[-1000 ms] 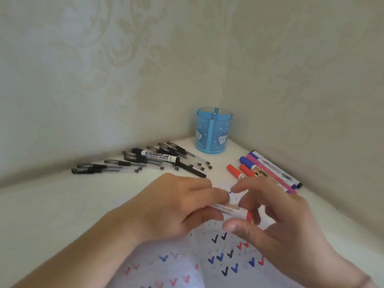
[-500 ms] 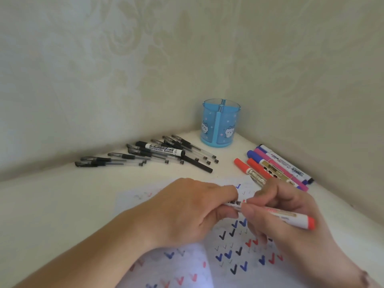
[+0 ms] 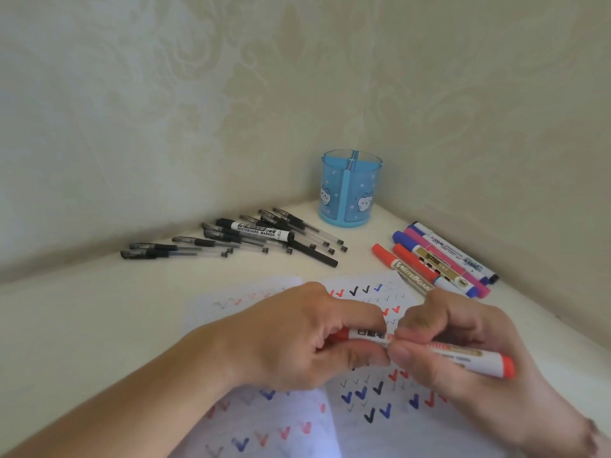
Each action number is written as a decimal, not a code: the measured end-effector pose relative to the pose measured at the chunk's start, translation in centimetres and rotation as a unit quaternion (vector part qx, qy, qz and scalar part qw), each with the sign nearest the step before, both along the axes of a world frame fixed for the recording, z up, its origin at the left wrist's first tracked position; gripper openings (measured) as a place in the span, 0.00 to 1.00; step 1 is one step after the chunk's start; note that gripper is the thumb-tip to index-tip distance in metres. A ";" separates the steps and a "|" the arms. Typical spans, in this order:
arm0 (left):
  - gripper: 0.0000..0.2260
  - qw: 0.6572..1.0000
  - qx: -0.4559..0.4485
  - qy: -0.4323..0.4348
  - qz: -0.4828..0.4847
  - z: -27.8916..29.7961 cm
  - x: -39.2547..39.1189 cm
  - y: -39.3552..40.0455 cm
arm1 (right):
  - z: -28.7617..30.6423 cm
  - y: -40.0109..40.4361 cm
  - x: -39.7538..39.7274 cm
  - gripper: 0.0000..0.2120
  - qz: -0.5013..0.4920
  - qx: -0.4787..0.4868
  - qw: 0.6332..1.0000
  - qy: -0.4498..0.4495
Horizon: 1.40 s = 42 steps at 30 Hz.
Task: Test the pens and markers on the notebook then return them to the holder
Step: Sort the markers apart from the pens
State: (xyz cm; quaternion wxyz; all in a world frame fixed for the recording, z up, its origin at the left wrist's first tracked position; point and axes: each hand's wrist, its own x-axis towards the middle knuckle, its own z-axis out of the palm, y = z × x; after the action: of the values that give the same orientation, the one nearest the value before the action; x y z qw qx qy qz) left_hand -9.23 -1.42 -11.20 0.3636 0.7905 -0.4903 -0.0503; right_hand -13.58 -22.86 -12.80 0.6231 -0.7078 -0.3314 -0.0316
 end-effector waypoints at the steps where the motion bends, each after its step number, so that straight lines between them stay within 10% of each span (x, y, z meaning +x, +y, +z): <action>1: 0.07 1.000 -0.001 0.003 0.000 0.0 0.0 0.1 | 0.2 -0.1 -0.7 0.07 -0.020 0.005 1.000 -0.013; 11: 0.15 0.997 -0.056 0.037 0.044 0.1 0.6 1.2 | 1.6 -1.5 -0.5 0.17 -0.067 0.169 0.981 0.074; 22: 0.17 0.976 0.120 -0.094 0.154 -1.0 2.0 1.3 | -0.4 -4.7 -3.6 0.20 -0.317 0.029 0.928 0.191; 42: 0.13 0.980 0.057 -0.032 0.188 -1.2 2.2 1.1 | -0.4 -4.9 -3.1 0.20 -0.367 -0.040 0.915 0.166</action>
State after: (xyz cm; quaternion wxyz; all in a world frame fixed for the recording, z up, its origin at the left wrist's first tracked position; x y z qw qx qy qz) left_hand -6.99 -0.36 -12.37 0.3046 0.8892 -0.3411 0.0160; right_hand -16.67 -27.72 -13.22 0.5851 -0.7989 0.0587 -0.1268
